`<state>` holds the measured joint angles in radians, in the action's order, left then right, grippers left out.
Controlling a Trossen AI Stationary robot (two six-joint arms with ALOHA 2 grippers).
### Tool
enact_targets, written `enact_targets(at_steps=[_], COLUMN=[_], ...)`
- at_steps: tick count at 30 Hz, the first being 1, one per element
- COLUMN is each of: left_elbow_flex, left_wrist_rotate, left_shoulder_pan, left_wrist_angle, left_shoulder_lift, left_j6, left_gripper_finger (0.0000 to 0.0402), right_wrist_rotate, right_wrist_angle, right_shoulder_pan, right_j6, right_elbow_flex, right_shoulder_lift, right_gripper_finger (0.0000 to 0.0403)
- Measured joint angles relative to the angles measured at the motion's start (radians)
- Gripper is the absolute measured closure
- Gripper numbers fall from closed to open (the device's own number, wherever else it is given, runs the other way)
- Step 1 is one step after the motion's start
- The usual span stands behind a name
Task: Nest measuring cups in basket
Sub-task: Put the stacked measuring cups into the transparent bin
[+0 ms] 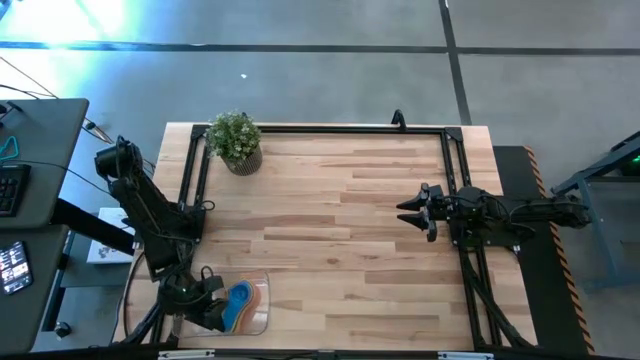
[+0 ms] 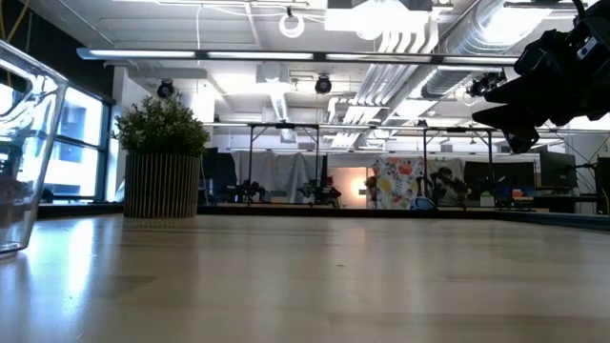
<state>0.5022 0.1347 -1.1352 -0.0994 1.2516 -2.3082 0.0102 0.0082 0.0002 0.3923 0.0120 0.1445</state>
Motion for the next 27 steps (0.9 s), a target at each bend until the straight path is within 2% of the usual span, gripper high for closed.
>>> enact_targets(at_steps=[5,17,27], left_elbow_flex=[0.018,0.169,0.328], left_wrist_rotate=[0.009,-0.010,-0.099], left_shoulder_pan=[-0.006,0.024,0.024], left_wrist_angle=[0.112,0.400,0.808], left_shoulder_lift=[-0.033,-0.075,-0.075], left_j6=[-0.029,0.007,-0.021], left_gripper_finger=[0.0167,0.0167,0.0172], right_wrist_rotate=[0.000,0.000,0.000], right_wrist_angle=[0.000,0.000,0.000], right_shoulder_pan=[0.000,0.000,0.000], right_j6=[0.000,0.000,0.000], right_elbow_flex=[0.000,0.000,0.000], right_shoulder_lift=[0.000,0.000,0.000], right_gripper_finger=[0.0234,0.0234,0.0234])
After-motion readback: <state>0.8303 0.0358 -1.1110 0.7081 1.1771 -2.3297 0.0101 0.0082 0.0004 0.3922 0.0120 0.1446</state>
